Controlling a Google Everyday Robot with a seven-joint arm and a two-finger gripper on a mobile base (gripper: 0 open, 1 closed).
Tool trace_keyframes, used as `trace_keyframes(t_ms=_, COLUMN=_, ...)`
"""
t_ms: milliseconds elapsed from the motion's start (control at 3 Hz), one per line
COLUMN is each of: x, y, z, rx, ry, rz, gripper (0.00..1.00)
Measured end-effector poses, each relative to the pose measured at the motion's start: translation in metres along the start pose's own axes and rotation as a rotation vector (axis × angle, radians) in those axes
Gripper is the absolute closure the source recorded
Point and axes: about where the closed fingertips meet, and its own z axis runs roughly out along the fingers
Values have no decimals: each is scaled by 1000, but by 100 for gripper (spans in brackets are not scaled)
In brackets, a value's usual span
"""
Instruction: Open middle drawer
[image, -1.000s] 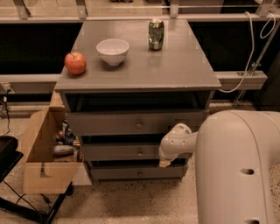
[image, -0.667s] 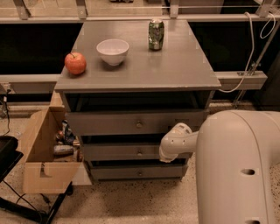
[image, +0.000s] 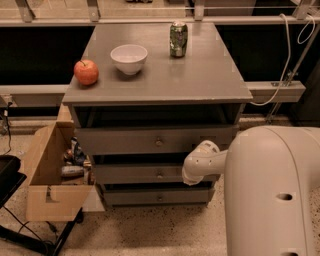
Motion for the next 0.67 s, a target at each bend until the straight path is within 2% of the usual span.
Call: trace_keyframes(t_ms=667, x=0, y=0, z=0, rx=0, ry=0, rz=0, gripper=100)
